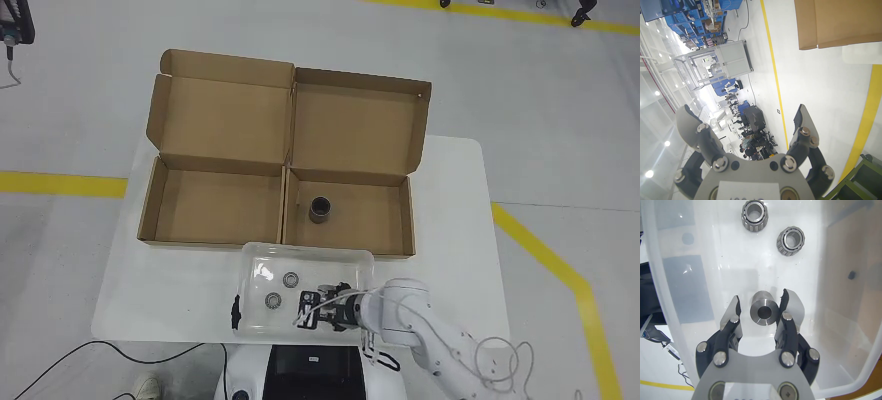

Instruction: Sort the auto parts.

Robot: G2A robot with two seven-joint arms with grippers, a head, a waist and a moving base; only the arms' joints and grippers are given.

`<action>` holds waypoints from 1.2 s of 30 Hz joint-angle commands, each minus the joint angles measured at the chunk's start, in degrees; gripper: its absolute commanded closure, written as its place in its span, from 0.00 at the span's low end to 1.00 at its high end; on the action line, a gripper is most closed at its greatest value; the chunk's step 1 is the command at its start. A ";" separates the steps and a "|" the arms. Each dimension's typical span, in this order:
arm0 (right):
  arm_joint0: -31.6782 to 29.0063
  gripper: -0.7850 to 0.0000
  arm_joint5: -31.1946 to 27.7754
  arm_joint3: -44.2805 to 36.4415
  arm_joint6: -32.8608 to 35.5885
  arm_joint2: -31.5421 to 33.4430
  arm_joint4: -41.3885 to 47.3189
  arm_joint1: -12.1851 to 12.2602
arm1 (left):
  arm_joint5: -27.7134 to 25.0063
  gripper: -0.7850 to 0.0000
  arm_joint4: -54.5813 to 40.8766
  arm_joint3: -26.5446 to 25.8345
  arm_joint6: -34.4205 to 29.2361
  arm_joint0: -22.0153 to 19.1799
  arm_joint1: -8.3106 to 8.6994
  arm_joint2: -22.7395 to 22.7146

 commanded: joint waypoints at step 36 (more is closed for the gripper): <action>3.67 1.00 0.70 3.25 -50.83 8.16 8.06 0.40 | 0.00 0.00 0.00 0.00 0.00 0.00 0.00 0.00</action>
